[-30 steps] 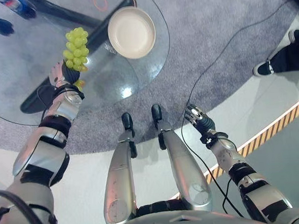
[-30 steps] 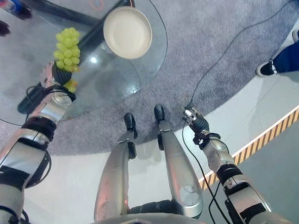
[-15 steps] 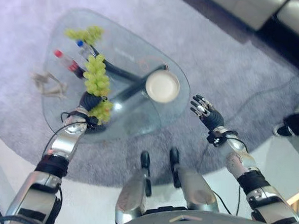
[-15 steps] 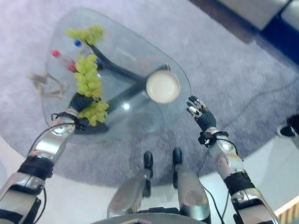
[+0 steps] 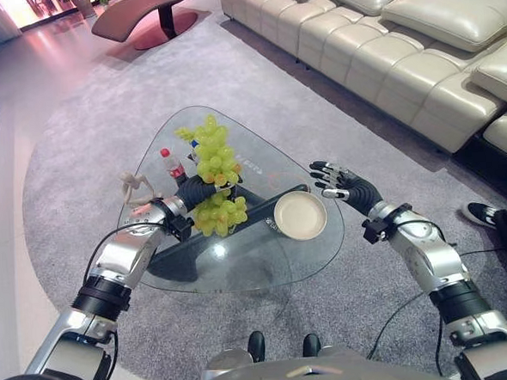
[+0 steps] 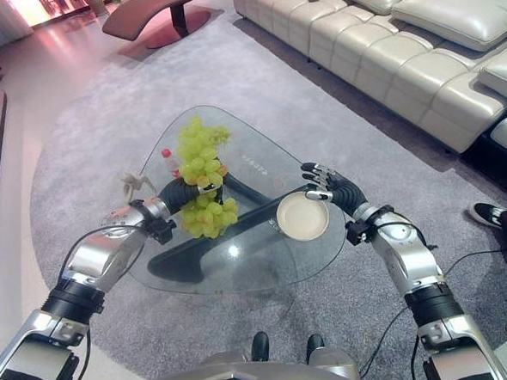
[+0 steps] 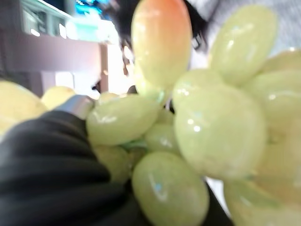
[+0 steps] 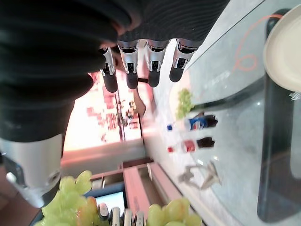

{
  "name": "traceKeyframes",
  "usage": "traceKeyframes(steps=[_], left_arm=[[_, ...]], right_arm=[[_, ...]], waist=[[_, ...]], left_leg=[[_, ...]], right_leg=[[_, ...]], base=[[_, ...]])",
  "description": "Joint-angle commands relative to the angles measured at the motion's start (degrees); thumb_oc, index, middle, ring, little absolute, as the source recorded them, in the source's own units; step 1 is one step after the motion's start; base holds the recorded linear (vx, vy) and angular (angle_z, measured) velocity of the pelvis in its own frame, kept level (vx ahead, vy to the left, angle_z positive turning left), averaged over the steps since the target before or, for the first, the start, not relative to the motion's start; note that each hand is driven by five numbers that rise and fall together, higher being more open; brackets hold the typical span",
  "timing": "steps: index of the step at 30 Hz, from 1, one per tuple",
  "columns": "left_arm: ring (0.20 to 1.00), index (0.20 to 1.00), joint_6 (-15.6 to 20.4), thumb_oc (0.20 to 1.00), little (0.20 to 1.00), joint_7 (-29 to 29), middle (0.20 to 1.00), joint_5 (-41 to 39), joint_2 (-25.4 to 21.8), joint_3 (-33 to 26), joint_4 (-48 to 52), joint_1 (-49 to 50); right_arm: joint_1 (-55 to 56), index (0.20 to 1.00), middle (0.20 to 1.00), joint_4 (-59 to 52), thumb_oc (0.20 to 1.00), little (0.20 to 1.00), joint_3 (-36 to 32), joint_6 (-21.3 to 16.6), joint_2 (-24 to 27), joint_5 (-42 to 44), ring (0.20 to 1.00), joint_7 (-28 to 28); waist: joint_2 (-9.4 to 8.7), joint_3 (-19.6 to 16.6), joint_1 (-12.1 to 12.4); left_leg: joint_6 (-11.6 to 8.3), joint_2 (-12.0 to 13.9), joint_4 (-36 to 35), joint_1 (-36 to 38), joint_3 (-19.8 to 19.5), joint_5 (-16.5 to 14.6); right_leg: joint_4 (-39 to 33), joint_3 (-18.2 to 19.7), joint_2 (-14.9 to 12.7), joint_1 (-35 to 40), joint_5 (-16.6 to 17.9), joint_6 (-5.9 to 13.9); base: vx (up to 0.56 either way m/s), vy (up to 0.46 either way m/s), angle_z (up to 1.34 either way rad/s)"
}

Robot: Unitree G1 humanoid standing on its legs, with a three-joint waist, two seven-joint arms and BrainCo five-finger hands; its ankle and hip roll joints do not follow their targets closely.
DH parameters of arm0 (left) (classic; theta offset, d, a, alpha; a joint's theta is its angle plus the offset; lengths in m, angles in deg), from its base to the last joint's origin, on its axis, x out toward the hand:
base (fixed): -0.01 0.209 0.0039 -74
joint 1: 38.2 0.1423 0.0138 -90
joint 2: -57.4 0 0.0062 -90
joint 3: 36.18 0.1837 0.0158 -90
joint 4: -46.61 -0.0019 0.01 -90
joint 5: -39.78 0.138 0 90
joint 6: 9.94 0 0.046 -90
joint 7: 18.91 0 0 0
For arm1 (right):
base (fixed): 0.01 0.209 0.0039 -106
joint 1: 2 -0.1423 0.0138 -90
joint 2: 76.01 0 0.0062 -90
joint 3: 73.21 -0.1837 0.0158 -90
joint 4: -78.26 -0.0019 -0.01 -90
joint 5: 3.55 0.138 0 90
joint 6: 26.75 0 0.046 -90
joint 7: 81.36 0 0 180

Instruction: Pick up fruits into the plate

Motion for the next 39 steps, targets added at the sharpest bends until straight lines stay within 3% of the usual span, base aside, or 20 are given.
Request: traceKeyframes(steps=[1,4,22,39], left_arm=[[0.2,0.2,1.2,0.2,0.2,-2.2,0.2,-7.4,-0.3,1.8,3.1,-6.7],[0.2,0.2,0.1,0.2,0.2,-2.4,0.2,-11.0,1.3,2.5,5.4,-8.2],[0.2,0.2,0.6,0.2,0.2,1.3,0.2,-14.4,7.7,4.1,9.3,-8.1],[0.2,0.2,3.4,0.2,0.2,-0.1,0.2,-11.7,8.4,4.8,9.6,-5.9]], right_arm=[[-1.9,1.0,1.0,-1.8,1.0,1.0,2.4,0.2,0.6,3.5,1.0,-2.9],[-3.0,1.0,1.0,-2.1,1.0,1.0,4.5,1.4,-1.1,5.6,1.0,-4.0],[-2.7,1.0,1.0,-5.0,1.0,1.0,12.4,6.2,-9.6,14.4,1.0,-7.7],[-1.2,1.0,1.0,-8.7,1.0,1.0,15.7,11.2,-13.1,25.6,1.0,-12.1]], waist=[[-1.58,-5.2,1.2],[-1.76,-5.4,1.4],[-1.85,-5.5,1.5],[-1.87,-5.2,2.0]], left_leg=[[0.43,-0.7,1.7,2.0,4.1,-9.4],[0.42,-0.5,1.7,2.4,4.5,-9.5],[0.54,-0.3,2.2,3.3,5.6,-9.9],[0.93,-0.5,2.4,3.8,5.3,-10.1]], right_leg=[[5.3,1.8,-4.0,-0.8,-5.4,4.9],[4.8,1.6,-4.2,-0.1,-5.2,4.83],[3.8,1.6,-4.3,1.1,-5.2,4.43],[3.4,1.8,-4.0,1.6,-5.2,4.06]], base=[[-0.01,-0.003,0.07],[0.0,-0.001,0.01],[0.0,0.0,0.0],[0.0,0.0,0.0]])
